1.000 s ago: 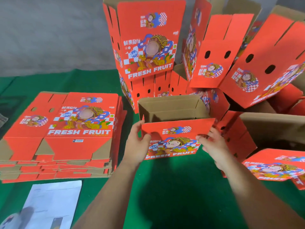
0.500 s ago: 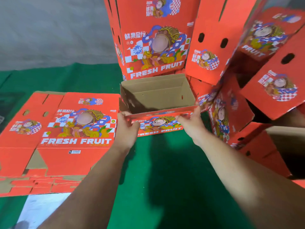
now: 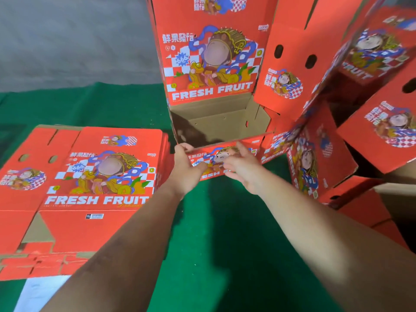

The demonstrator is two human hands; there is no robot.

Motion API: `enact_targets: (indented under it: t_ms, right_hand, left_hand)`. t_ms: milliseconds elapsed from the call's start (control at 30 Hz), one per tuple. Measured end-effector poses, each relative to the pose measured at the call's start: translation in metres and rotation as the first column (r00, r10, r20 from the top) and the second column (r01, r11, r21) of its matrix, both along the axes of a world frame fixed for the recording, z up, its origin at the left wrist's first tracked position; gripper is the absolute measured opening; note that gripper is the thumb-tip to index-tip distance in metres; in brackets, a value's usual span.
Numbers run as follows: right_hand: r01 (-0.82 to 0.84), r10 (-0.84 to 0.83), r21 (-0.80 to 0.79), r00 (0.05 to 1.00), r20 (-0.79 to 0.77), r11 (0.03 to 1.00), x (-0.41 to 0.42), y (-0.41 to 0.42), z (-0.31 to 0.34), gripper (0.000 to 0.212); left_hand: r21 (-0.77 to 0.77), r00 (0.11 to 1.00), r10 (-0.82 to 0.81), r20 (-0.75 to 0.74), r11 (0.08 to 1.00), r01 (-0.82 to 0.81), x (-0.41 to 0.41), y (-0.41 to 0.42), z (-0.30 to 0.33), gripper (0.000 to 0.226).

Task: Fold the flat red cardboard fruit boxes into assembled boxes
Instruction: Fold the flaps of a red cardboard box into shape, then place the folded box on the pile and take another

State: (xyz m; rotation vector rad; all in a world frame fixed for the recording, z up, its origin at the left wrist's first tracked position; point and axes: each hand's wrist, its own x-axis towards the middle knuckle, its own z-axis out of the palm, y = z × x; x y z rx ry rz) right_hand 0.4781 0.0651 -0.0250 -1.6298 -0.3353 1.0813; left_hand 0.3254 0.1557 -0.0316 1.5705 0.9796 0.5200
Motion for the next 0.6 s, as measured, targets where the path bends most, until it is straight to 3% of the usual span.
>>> enact_targets:
  t_ms: [100,200,267,367,433,500,533,600]
  right_hand:
    - [-0.078,0.078,-0.010,0.990,0.114,0.997,-0.024,-0.007,0.002,0.066]
    - [-0.103,0.100,0.014,0.984,0.148,0.995,-0.049,-0.013,0.004,0.053]
    - [-0.122,0.118,0.018,0.984,0.135,0.992,-0.066,-0.018,0.007,0.043]
    - [-0.145,0.144,0.007,0.985,0.093,0.989,-0.092,-0.026,0.006,0.033]
    - [-0.174,0.175,-0.018,0.983,0.053,0.985,-0.109,-0.035,0.002,0.030]
    - [-0.191,0.191,-0.055,0.981,0.009,0.980,-0.125,-0.049,-0.005,0.030]
    - [-0.203,0.204,-0.077,0.979,-0.005,0.976,-0.133,-0.056,-0.009,0.031]
    - [-0.237,0.237,-0.118,0.971,-0.016,0.964,-0.148,-0.069,-0.016,0.037]
  left_hand:
    - [0.156,0.992,0.129,-0.004,0.980,-0.127,-0.002,-0.009,-0.002,0.084]
    - [0.146,0.932,0.356,0.066,0.921,-0.362,-0.003,-0.032,0.002,0.079]
    - [0.155,0.946,0.322,0.044,0.933,-0.325,-0.015,-0.040,0.000,0.063]
    - [0.487,0.957,0.240,-0.164,0.863,-0.134,-0.060,-0.039,-0.006,0.043]
    - [0.583,0.842,0.325,-0.430,0.812,-0.016,-0.104,-0.034,-0.015,0.055]
    - [0.446,0.624,0.291,-0.725,0.889,0.103,-0.147,-0.034,-0.028,0.077]
    - [0.384,0.544,0.247,-0.802,0.911,0.152,-0.163,-0.038,-0.035,0.084]
    - [0.411,0.524,0.260,-0.811,0.891,0.194,-0.181,-0.053,-0.046,0.076]
